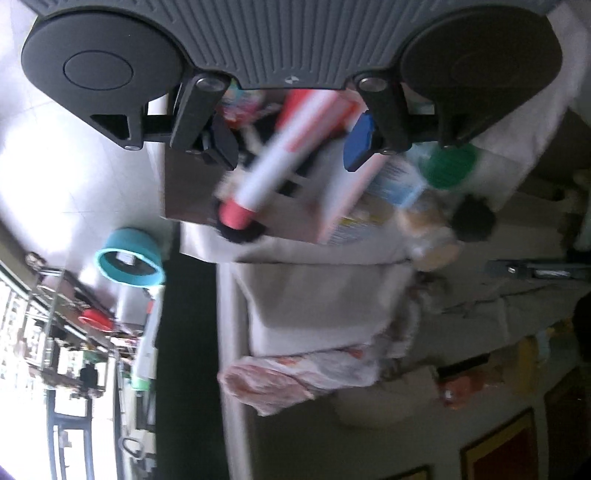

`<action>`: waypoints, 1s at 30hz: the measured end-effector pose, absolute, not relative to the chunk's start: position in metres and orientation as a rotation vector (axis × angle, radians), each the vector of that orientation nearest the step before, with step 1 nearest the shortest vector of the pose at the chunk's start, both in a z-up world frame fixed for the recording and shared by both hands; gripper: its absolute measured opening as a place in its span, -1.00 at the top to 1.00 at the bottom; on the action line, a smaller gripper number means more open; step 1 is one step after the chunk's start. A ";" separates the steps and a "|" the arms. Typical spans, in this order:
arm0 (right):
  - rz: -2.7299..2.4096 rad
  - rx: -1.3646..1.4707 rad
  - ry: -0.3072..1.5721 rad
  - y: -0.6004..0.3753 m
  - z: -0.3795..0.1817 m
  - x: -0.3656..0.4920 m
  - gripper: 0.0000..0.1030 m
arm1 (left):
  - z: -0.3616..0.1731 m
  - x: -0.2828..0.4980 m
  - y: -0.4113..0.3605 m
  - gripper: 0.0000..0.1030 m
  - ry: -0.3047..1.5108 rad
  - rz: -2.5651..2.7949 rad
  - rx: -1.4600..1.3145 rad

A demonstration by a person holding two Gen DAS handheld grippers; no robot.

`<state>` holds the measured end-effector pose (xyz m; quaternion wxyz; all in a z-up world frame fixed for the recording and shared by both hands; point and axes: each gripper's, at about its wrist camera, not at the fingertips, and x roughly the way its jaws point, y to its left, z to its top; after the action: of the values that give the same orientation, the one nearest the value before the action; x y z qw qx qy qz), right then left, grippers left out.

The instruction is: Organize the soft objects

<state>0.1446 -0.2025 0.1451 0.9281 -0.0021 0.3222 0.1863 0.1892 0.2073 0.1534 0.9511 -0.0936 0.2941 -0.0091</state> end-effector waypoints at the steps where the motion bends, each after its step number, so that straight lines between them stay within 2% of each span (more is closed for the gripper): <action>1: 0.397 0.001 0.666 -0.195 0.152 0.144 -0.36 | 0.146 0.193 0.221 0.38 0.612 0.005 -0.192; 2: 0.408 0.005 0.672 -0.188 0.157 0.143 -0.43 | 0.138 0.198 0.230 0.38 0.622 0.008 -0.189; 7: 0.513 -0.044 0.650 -0.145 0.172 0.139 -0.46 | 0.097 0.219 0.268 0.38 0.638 0.039 -0.210; 11: 0.548 -0.095 0.686 -0.117 0.183 0.148 -0.46 | 0.095 0.250 0.308 0.38 0.628 0.057 -0.325; 14: 0.553 -0.100 0.708 -0.097 0.203 0.162 -0.46 | 0.101 0.298 0.319 0.38 0.691 -0.002 -0.344; 16: 0.544 -0.060 0.737 -0.084 0.218 0.179 -0.46 | 0.104 0.329 0.311 0.38 0.746 -0.065 -0.268; 19: 0.552 -0.009 0.785 -0.070 0.238 0.204 -0.46 | 0.100 0.361 0.283 0.37 0.813 -0.111 -0.001; 21: 0.551 -0.032 0.779 -0.059 0.250 0.215 -0.46 | 0.093 0.376 0.269 0.37 0.802 -0.113 0.125; 24: 0.547 -0.100 0.738 -0.044 0.256 0.226 -0.47 | 0.078 0.401 0.265 0.35 0.784 -0.133 0.154; 25: 0.548 -0.114 0.734 -0.041 0.254 0.230 -0.47 | 0.073 0.410 0.263 0.29 0.791 -0.146 0.163; 28: 0.567 -0.096 0.767 -0.044 0.241 0.246 -0.47 | 0.051 0.437 0.262 0.31 0.865 -0.146 0.203; 30: 0.560 -0.070 0.800 -0.052 0.229 0.256 -0.47 | 0.046 0.446 0.265 0.32 0.849 -0.168 0.201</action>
<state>0.2556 -0.0523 0.2286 0.8825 -0.0336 0.3843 0.2690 0.4463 0.2655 0.0461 0.9029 0.0971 0.4108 -0.0813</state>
